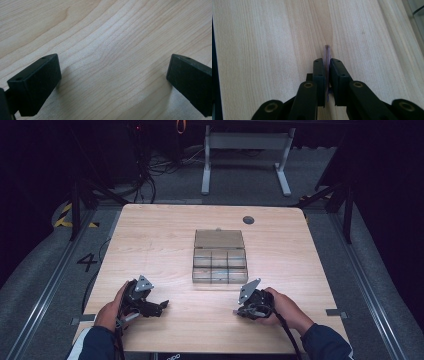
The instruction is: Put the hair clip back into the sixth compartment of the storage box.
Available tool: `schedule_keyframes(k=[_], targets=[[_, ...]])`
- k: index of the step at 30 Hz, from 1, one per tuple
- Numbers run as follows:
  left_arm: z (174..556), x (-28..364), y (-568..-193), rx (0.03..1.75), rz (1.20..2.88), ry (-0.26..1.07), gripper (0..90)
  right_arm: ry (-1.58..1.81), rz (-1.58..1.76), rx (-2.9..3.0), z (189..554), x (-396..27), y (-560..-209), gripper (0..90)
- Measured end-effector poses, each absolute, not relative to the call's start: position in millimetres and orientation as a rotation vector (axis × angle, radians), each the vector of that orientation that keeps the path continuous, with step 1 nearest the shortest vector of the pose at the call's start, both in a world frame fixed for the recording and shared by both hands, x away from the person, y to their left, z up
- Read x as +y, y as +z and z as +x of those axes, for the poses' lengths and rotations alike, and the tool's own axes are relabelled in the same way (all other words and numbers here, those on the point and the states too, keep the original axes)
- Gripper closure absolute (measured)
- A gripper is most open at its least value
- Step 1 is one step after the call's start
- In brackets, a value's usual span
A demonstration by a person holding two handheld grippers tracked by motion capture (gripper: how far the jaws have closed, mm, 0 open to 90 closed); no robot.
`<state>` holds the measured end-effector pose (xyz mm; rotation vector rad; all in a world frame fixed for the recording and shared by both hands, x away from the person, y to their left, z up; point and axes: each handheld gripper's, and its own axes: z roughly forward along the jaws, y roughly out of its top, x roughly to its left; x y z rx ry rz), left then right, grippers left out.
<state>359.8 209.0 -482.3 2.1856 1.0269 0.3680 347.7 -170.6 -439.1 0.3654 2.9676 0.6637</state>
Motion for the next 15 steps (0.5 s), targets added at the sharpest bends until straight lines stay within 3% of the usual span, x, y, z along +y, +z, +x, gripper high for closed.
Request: schedule_keyframes(k=[15], targets=[[359.8, 209.0, -482.3, 1.027, 2.186, 0.368, 0.0, 0.703, 0.364, 2.951, 346.7, -185.9, -433.8, 84.4]])
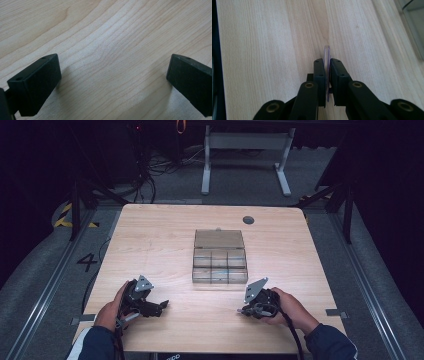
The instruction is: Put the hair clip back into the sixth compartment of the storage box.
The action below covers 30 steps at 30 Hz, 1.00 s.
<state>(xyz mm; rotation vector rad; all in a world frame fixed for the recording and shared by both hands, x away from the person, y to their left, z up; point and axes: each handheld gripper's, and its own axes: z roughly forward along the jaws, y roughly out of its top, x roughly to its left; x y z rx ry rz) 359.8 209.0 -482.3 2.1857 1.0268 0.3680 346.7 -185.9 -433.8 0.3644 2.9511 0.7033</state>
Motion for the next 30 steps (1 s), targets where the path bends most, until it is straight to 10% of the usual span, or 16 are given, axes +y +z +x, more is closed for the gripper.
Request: schedule_keyframes(k=[30], targets=[[359.7, 209.0, -482.3, 1.028, 2.185, 0.368, 0.0, 0.736, 0.415, 2.845, 369.3, -209.2, -387.5, 84.4]])
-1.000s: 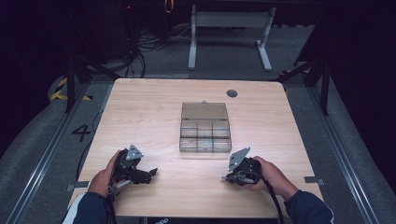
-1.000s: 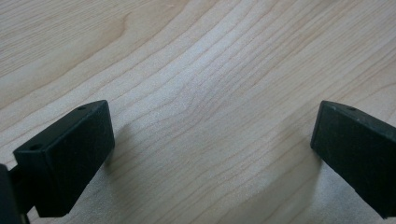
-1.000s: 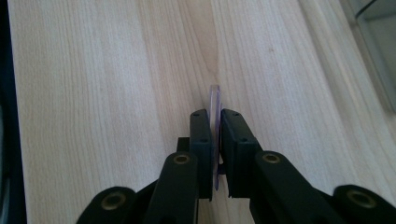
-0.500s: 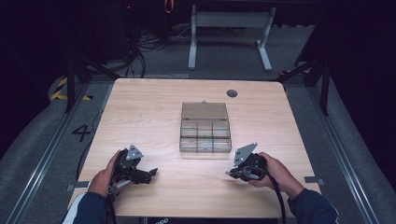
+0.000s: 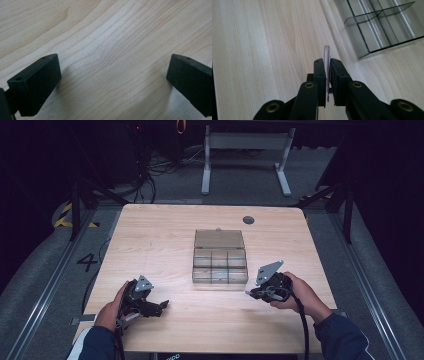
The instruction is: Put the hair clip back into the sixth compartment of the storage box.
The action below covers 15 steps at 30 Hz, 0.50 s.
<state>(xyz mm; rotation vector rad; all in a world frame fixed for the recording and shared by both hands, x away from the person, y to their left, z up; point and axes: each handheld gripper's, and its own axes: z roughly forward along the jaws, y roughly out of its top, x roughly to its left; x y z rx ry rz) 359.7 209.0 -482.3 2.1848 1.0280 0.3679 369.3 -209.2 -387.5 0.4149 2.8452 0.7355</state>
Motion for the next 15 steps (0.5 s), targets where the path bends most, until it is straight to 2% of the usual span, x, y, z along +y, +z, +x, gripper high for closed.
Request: schedule_keyframes(k=[15], targets=[[359.7, 209.0, -482.4, 1.028, 2.184, 0.368, 0.0, 0.654, 0.378, 2.811, 398.0, -193.0, -361.6, 84.4]])
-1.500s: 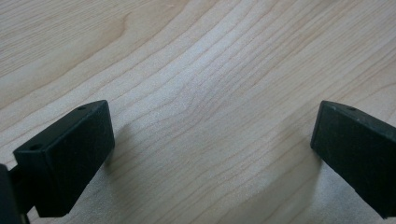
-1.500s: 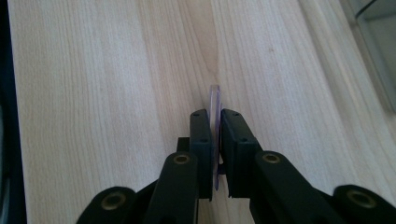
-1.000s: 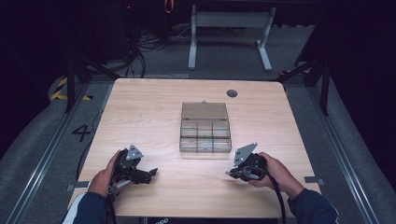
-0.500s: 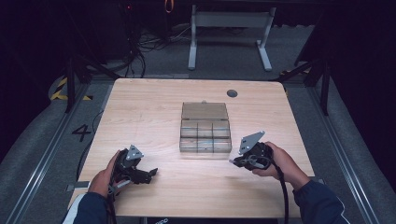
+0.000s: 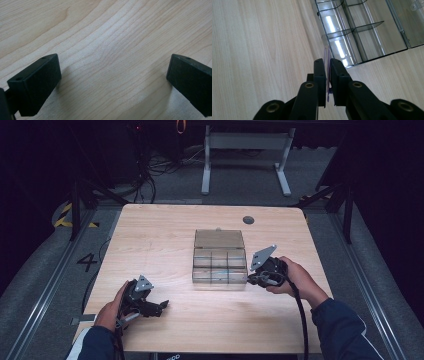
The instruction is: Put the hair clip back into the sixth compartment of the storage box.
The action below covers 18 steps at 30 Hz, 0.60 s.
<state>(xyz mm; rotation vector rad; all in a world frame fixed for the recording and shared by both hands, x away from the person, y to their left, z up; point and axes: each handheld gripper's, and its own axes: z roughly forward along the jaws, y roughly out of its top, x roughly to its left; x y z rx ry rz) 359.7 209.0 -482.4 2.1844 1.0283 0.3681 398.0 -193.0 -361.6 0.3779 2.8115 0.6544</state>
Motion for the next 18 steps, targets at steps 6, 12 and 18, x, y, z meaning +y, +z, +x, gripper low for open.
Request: schedule_keyframes(k=[6, 12, 18], targets=[[359.8, 209.1, -482.3, 1.027, 2.185, 0.369, 0.0, 0.642, 0.375, 2.829, 409.6, -185.1, -362.8, 84.4], [359.7, 209.0, -482.3, 1.028, 2.184, 0.368, 0.0, 0.606, 0.373, 2.833, 419.4, -176.7, -366.3, 84.4], [359.8, 209.0, -482.3, 1.028, 2.185, 0.368, 0.0, 0.574, 0.397, 2.858, 433.0, -168.0, -372.8, 84.4]])
